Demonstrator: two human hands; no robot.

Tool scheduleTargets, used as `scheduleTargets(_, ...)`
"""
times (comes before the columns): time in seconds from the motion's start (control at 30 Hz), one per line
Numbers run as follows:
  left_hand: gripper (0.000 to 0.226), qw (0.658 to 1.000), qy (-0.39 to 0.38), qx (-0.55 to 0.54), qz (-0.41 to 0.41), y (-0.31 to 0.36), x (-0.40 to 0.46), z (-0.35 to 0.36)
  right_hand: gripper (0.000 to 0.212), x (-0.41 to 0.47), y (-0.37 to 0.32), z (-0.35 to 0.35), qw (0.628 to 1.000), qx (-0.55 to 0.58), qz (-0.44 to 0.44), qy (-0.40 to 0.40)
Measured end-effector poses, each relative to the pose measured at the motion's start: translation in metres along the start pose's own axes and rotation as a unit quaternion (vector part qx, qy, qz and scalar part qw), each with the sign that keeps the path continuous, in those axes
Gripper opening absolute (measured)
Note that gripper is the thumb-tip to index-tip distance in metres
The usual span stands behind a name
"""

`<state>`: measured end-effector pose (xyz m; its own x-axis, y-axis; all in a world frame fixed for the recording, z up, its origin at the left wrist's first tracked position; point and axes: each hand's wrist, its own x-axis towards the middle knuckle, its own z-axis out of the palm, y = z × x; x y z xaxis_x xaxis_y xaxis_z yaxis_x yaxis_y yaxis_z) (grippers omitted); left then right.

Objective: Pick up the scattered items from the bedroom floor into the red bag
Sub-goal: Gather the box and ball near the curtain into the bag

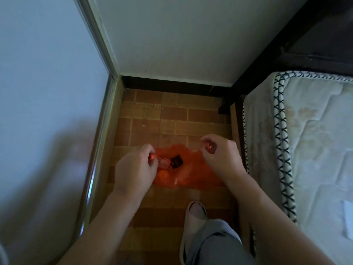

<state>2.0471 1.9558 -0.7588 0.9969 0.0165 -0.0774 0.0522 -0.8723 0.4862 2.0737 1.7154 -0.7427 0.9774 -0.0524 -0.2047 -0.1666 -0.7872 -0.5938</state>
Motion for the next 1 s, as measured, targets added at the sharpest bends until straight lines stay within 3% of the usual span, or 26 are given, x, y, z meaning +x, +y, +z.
scheduleTargets(0.33,0.01,1.0,-0.001,-0.012,-0.004,0.088,-0.049,-0.19,0.022,-0.072,-0.113,-0.152,0.995,-0.065,-0.064,0.026)
scheduleTargets(1.0,0.005,0.993,0.095,0.062,-0.033,0.222,-0.123,-0.549,0.022,-0.152,-0.372,-0.42,0.979,0.043,-0.174,0.093)
